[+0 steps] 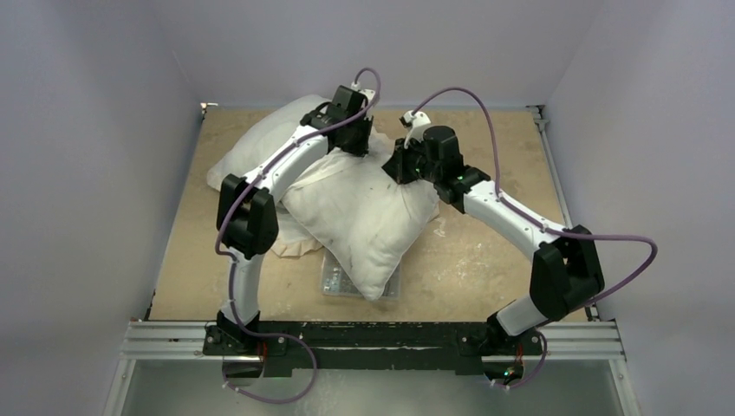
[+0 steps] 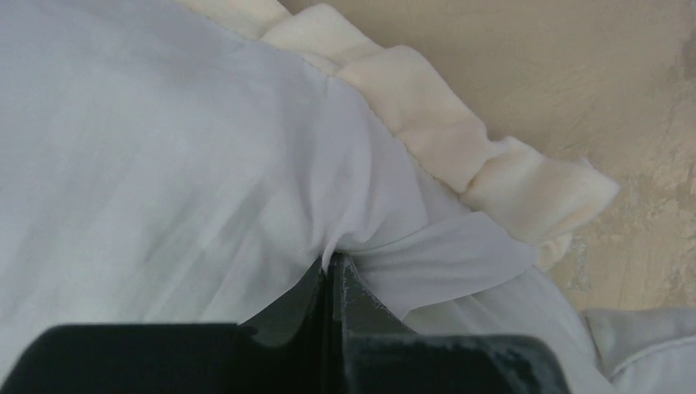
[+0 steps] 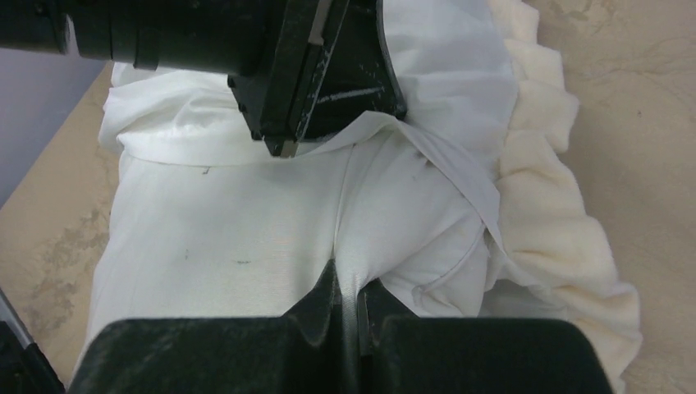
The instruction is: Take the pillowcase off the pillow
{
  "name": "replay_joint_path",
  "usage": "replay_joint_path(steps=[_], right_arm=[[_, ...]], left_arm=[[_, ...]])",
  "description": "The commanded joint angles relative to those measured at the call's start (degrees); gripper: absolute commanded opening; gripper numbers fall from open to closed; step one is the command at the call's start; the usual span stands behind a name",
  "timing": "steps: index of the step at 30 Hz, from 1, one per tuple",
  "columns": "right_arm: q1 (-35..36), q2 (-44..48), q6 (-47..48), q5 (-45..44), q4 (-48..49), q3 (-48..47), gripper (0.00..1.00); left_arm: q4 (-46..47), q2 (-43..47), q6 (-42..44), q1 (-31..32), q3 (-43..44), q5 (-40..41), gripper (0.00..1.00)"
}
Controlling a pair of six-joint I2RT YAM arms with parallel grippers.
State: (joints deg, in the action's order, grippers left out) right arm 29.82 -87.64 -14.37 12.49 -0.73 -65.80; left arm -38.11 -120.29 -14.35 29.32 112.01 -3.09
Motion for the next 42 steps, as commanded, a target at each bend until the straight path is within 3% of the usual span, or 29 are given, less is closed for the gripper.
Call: replay_joint_path(steps=[1, 9, 13, 16, 24, 27, 30, 31, 36, 39, 42], right_arm=[[1.0, 8.5, 0.6, 0.1, 1.3, -5.2, 0.00], [1.0, 21.2, -4.2, -10.8, 7.7, -2.5, 0.00], [1.0, 27.3, -6.8, -16.1, 10.6, 1.1, 0.00], [1.0, 29.8, -8.2, -16.3, 12.2, 4.7, 0.00], [1.0, 27.3, -13.5, -19.3, 8.5, 7.2, 0.00], [1.0, 25.4, -14.5, -21.8, 6.0, 6.6, 0.00], [1.1, 23.5, -14.3, -23.2, 3.1, 5.1, 0.17], [1.0, 22.9, -13.7, -23.4, 2.3, 4.3, 0.27], [1.1, 19.3, -10.9, -26.3, -1.4, -1.1, 0.68], [1.1, 16.1, -8.9, -26.2, -4.2, -5.8, 0.77], [1.2, 13.4, -6.2, -19.3, -6.0, -10.2, 0.86]], left_arm=[[2.6, 3.1, -3.2, -3.1, 1.0, 6.8, 0.00], [4.1, 8.4, -8.0, -15.5, -1.6, 7.3, 0.00], [5.9, 11.0, -9.2, -20.5, -7.1, 10.3, 0.00], [7.9, 11.4, -11.0, -24.9, -11.4, 6.9, 0.00], [15.7, 11.7, -14.3, -24.8, -19.7, -7.3, 0.00], [16.2, 13.4, -14.5, -24.2, -20.2, -9.5, 0.15], [15.9, 16.6, -14.0, -24.1, -20.4, -10.6, 0.34], [15.7, 18.1, -13.7, -24.0, -20.5, -10.8, 0.39], [13.5, 26.5, -12.5, -23.6, -23.8, -10.5, 0.51], [13.4, 33.0, -12.6, -23.0, -28.7, -8.8, 0.55], [12.3, 39.4, -12.1, -21.7, -34.0, -6.7, 0.57]])
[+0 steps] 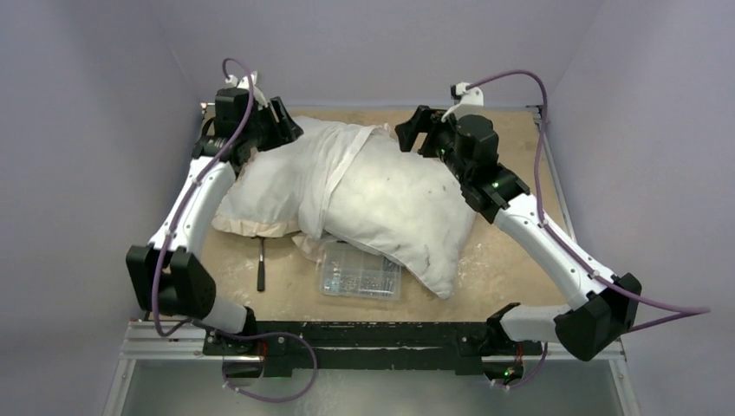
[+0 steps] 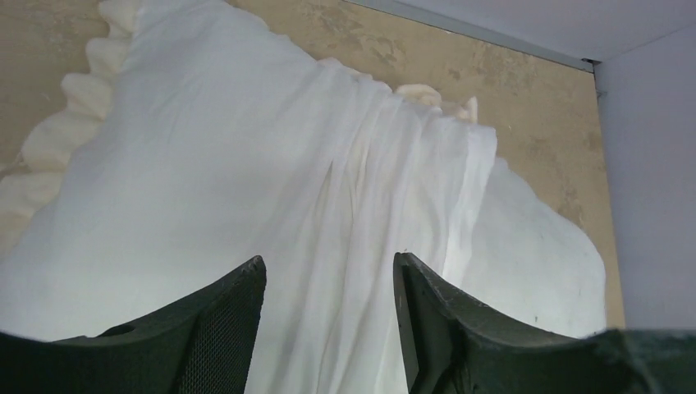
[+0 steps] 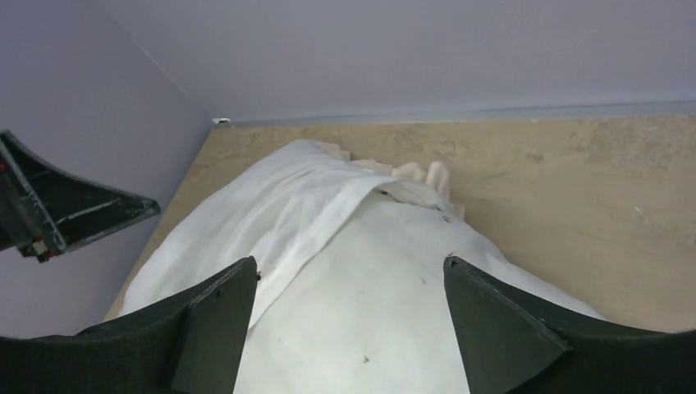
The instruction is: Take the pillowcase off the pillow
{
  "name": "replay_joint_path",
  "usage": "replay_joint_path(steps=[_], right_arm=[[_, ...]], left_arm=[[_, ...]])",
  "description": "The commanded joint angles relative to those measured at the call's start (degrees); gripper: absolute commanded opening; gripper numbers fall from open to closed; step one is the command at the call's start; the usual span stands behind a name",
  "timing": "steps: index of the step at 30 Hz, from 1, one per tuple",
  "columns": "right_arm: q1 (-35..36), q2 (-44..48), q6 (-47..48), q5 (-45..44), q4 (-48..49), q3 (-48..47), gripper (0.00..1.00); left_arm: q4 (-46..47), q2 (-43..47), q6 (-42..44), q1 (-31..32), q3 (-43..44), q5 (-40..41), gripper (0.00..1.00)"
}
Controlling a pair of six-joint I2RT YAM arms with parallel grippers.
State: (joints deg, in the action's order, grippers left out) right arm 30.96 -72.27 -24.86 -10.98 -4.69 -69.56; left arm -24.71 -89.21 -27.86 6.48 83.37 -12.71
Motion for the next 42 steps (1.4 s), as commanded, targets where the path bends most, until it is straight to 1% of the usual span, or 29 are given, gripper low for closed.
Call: replay_joint_path(steps=[1, 3, 6, 7, 11, 14, 16, 19, 22, 23, 25, 27, 28, 29, 30, 31, 32, 33, 34, 35, 37, 39, 40, 41, 42], right_arm=[[0.2, -2.8, 5.1, 6.3, -2.3, -7.5, 0.88], [0.6, -4.5, 5.8, 8.6, -3.4, -8.9, 0.92], [1.3, -6.3, 5.9, 9.3, -4.4, -8.9, 0.95], [1.9, -6.9, 5.9, 9.4, -4.9, -8.8, 0.98], [6.9, -10.7, 6.0, 7.9, -7.3, -9.0, 0.99], [11.4, -14.8, 4.7, 4.7, -9.6, -9.4, 0.99], [13.1, -17.7, 3.0, 2.1, -11.0, -9.9, 0.99], [14.0, -20.7, 1.3, 1.2, -10.8, -9.4, 0.99], [14.0, -23.1, 0.3, -0.8, -8.9, -6.3, 0.99], [14.0, -24.3, -0.3, -1.2, -8.7, -5.4, 0.97], [14.0, -27.1, -1.0, -1.9, -8.5, -4.0, 0.90], [14.0, -28.6, -1.3, -1.7, -7.8, -3.0, 0.76], [14.0, -28.8, -1.3, -1.2, -7.1, -2.7, 0.62], [14.0, -28.7, -1.4, -1.0, -6.6, -2.6, 0.53], [14.0, -28.4, -1.6, -1.0, -6.1, -2.6, 0.34], [14.0, -28.1, -1.7, -1.1, -5.8, -2.8, 0.22], [14.0, -27.5, -1.7, -1.1, -5.6, -3.1, 0.13], [14.0, -27.2, -1.9, -0.9, -5.6, -3.5, 0.06], [14.0, -26.9, -2.1, -0.8, -5.7, -3.8, 0.02], [14.0, -26.8, -2.1, -0.9, -6.0, -4.0, 0.00], [14.0, -26.5, -2.1, -1.8, -6.3, -4.1, 0.00], [14.0, -26.0, -2.4, -3.0, -6.5, -3.7, 0.00], [14.0, -25.6, -2.6, -3.8, -6.6, -3.3, 0.00], [14.0, -25.1, -3.1, -4.9, -6.7, -3.0, 0.00], [13.9, -24.3, -3.6, -6.2, -6.9, -2.6, 0.00]], left_arm=[[-2.2, 10.1, 1.9, 1.6, -7.0, 3.6, 0.58], [-4.0, 13.5, 2.2, 2.1, -10.8, 4.3, 0.58], [-6.2, 18.9, 1.8, 2.1, -16.7, 4.6, 0.59], [-7.0, 20.6, 1.3, 2.2, -18.4, 4.5, 0.59], [-8.2, 25.4, -0.9, 2.3, -24.2, 2.7, 0.59], [-8.0, 26.1, -1.7, 2.5, -25.5, 1.3, 0.59], [-7.5, 25.6, -1.7, 2.6, -25.3, 0.3, 0.59], [-6.6, 24.8, -1.7, 2.8, -24.9, -0.9, 0.59], [-5.7, 23.7, -1.8, 3.2, -25.1, -1.7, 0.59], [-5.2, 23.4, -2.0, 3.4, -25.3, -1.9, 0.59], [-4.3, 22.8, -2.3, 3.7, -25.6, -2.2, 0.59], [-3.2, 22.0, -2.5, 4.6, -25.9, -2.2, 0.59], [-2.7, 21.4, -2.5, 5.1, -25.9, -2.2, 0.59], [-2.2, 20.6, -2.4, 5.6, -26.0, -1.9, 0.59], [-1.9, 19.7, -2.5, 6.4, -25.9, -1.6, 0.59], [-1.4, 18.8, -2.6, 7.1, -25.9, -1.2, 0.59], [-0.8, 17.9, -2.8, 8.1, -26.0, -0.7, 0.59], [0.0, 17.2, -3.1, 9.0, -26.0, 0.1, 0.59], [0.7, 16.5, -3.4, 9.8, -26.1, 0.9, 0.59], [1.6, 15.9, -3.8, 10.3, -26.2, 1.5, 0.59], [3.1, 14.6, -4.2, 10.6, -26.1, 1.8, 0.58], [4.1, 13.3, -4.0, 10.8, -25.6, 2.6, 0.49], [4.3, 12.9, -3.4, 10.8, -25.3, 3.3, 0.40], [4.0, 12.5, -2.6, 10.8, -24.8, 4.7, 0.27], [3.2, 12.1, -1.6, 10.8, -24.0, 6.5, 0.13]])
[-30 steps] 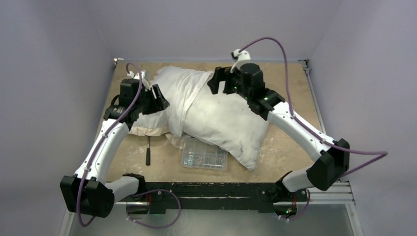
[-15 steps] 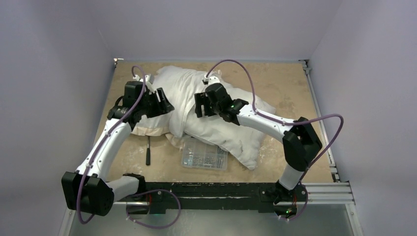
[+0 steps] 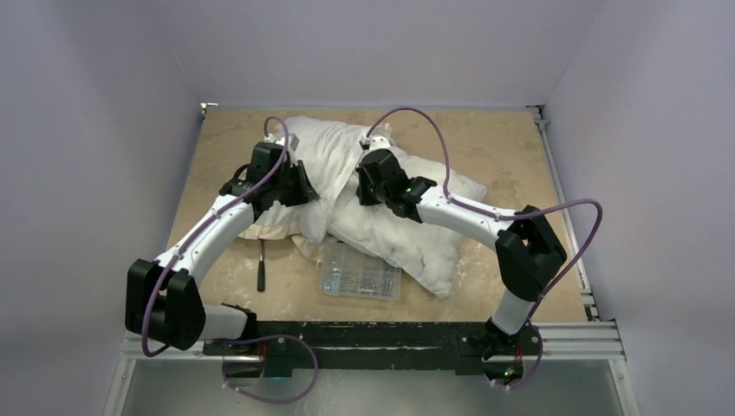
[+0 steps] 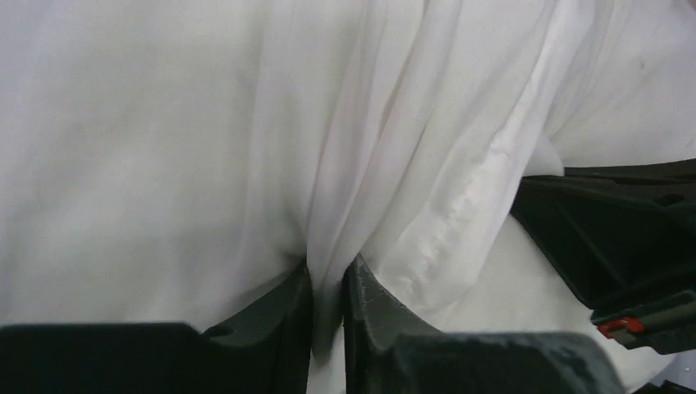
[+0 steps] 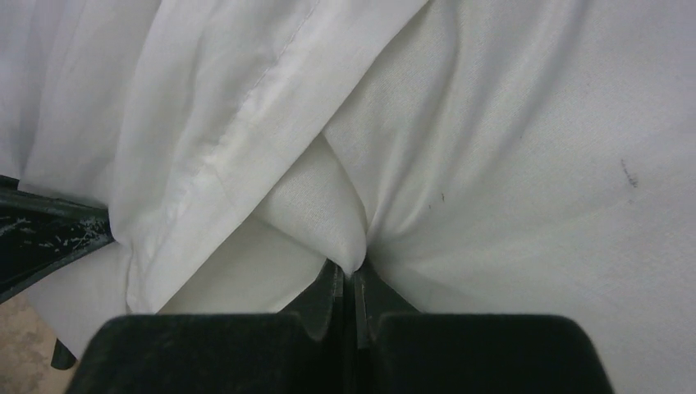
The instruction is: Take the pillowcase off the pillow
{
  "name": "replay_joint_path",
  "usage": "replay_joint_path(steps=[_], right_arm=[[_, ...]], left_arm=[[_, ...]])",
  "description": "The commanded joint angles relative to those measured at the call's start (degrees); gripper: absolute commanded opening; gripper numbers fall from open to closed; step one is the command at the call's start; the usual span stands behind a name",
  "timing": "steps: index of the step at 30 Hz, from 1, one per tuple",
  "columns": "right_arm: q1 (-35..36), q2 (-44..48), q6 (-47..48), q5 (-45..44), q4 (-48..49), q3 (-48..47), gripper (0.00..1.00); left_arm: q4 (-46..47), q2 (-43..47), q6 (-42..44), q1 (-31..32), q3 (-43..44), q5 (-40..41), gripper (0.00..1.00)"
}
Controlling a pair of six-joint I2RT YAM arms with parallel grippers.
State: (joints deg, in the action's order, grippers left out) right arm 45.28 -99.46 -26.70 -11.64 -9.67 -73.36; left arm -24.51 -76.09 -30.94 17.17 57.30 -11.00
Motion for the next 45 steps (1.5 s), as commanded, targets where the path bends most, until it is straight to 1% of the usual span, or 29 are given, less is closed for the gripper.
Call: replay_joint_path(steps=[1, 2, 4, 5, 8, 12, 16, 18, 23, 25, 27, 30, 32, 33, 35, 38, 42, 45], right_arm=[[-0.5, 3.7, -2.4, -6.6, -2.1, 1.6, 0.00], [-0.7, 4.8, -3.0, -7.7, -2.1, 2.0, 0.00], [-2.0, 7.3, -4.4, -9.3, -1.9, 3.1, 0.00], [-3.5, 8.9, -4.9, -9.7, -1.6, 3.7, 0.00], [-8.7, 15.2, -5.5, -8.9, -0.2, 6.0, 0.00], [-15.3, 23.2, -3.6, -6.5, 2.9, 9.0, 0.00], [-18.5, 26.0, -1.0, -3.5, 3.6, 10.3, 0.00], [-18.7, 25.6, -0.1, -1.8, 3.3, 10.8, 0.00], [-18.6, 25.3, 4.3, 8.3, 4.3, 11.6, 0.00], [-18.6, 25.5, 6.7, 8.9, 4.3, 10.7, 0.00], [-18.6, 25.3, 8.2, 10.3, 3.2, 8.7, 0.19], [-17.1, 24.6, 9.5, 9.9, 1.5, 4.7, 0.50], [-13.8, 24.0, 9.6, 8.2, 1.4, 1.8, 0.65], [-11.3, 23.6, 9.6, 7.3, 1.6, 0.7, 0.70], [-6.0, 21.8, 9.2, 4.4, 1.5, -1.7, 0.78], [0.3, 17.1, 8.4, 0.2, 0.1, -5.3, 0.82], [6.0, 10.3, 7.3, -7.2, -2.0, -8.0, 0.90], [9.0, 4.6, 6.9, -10.7, -3.9, -10.6, 0.93]], left_arm=[[2.1, -1.1, 2.4, 0.1, 2.7, 7.4, 0.02], [1.1, -1.3, 3.2, 0.0, 3.4, 10.1, 0.00], [-0.2, -1.3, 4.2, -0.5, 4.3, 16.8, 0.00], [-0.5, -1.2, 4.3, -1.2, 4.3, 18.5, 0.00], [-0.3, -0.8, 4.0, -5.6, 3.5, 20.4, 0.00], [0.9, -0.2, 3.5, -12.8, 1.1, 19.9, 0.00], [0.6, -0.6, 4.0, -14.7, 1.1, 25.5, 0.00], [0.8, -1.3, 4.3, -15.3, 1.4, 25.1, 0.00], [1.4, -3.8, 5.7, -15.2, 1.8, 16.1, 0.00], [0.7, -4.3, 6.0, -15.2, 2.0, 13.6, 0.02], [0.8, -3.9, 6.1, -14.6, 1.9, 11.4, 0.02], [1.0, -3.4, 6.7, -12.3, 1.8, 9.6, 0.02], [0.9, -3.3, 7.0, -10.9, 1.7, 9.8, 0.02], [0.9, -3.4, 7.0, -10.5, 1.4, 9.8, 0.01], [1.1, -3.3, 6.6, -10.2, 0.7, 9.4, 0.00], [1.1, -3.1, 6.4, -10.2, -0.2, 9.0, 0.00], [1.3, -2.2, 6.8, -10.2, -1.5, 8.9, 0.00], [1.6, -1.9, 6.8, -10.2, -2.5, 8.0, 0.00]])
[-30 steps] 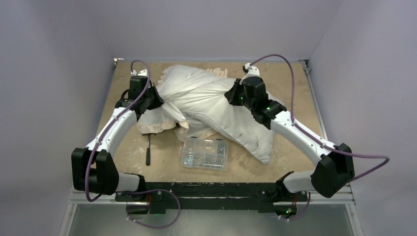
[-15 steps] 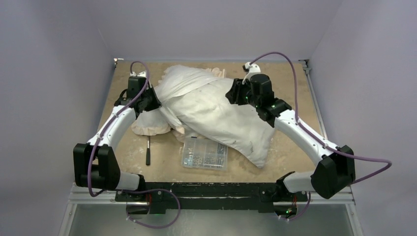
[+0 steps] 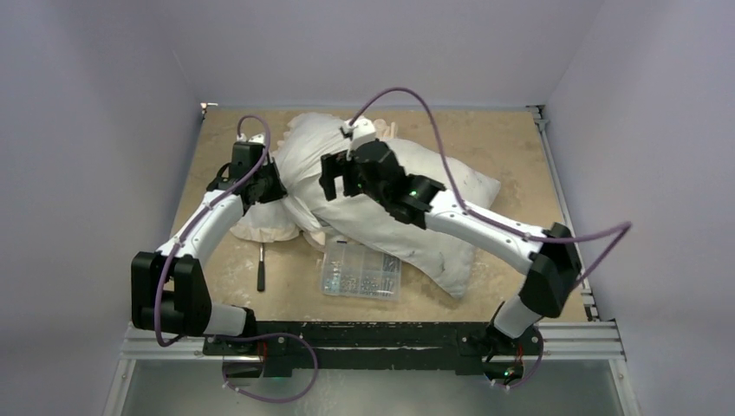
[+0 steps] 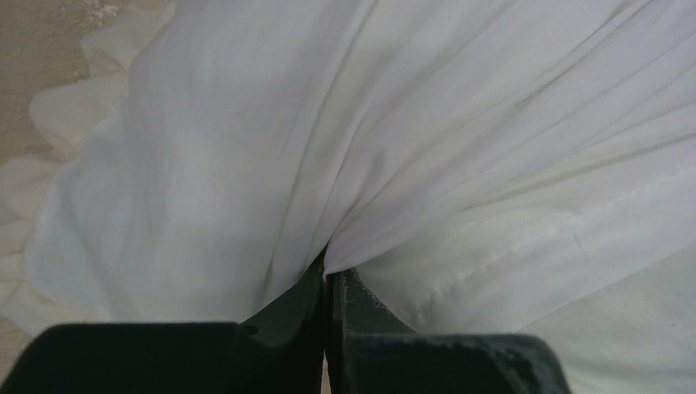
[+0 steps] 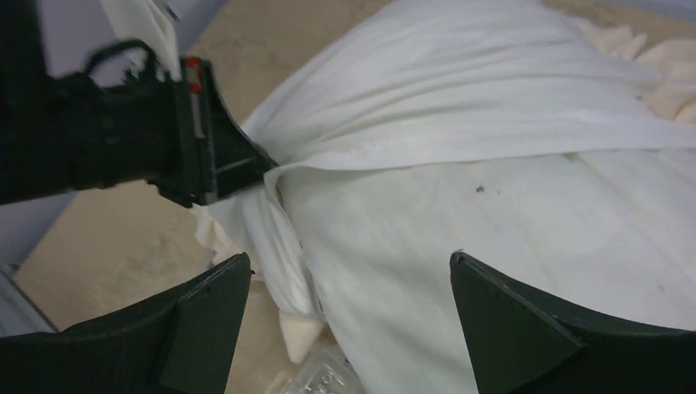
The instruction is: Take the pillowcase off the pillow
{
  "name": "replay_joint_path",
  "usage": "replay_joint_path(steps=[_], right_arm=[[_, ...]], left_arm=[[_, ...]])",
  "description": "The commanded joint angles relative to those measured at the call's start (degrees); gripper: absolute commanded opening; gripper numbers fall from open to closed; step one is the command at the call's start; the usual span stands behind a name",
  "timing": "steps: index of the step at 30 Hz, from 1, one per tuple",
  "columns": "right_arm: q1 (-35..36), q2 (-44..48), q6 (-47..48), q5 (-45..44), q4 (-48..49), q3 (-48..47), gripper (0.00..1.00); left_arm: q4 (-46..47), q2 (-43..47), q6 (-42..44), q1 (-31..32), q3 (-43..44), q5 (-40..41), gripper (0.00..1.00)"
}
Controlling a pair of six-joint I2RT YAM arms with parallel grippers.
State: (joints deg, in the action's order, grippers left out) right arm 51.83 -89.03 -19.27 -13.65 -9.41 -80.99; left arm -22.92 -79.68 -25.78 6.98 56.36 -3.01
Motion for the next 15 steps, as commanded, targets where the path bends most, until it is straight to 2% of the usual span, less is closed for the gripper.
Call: replay_joint_path(steps=[1, 8, 15], right_arm=[[3.4, -7.1, -0.6, -9.6, -4.5, -3.6, 0.94], [5.7, -14.6, -0.7, -15.0, -6.3, -3.3, 0.98], [5.7, -25.1, -5.8, -27.1, -11.9, -2.9, 0.99]], left_arm=[[0.1, 1.7, 1.6, 0.0, -1.7, -0.3, 0.00], [1.0, 2.4, 1.7, 0.0, -4.0, -0.4, 0.00], [2.1, 1.3, 1.3, 0.0, -4.5, -2.4, 0.00]])
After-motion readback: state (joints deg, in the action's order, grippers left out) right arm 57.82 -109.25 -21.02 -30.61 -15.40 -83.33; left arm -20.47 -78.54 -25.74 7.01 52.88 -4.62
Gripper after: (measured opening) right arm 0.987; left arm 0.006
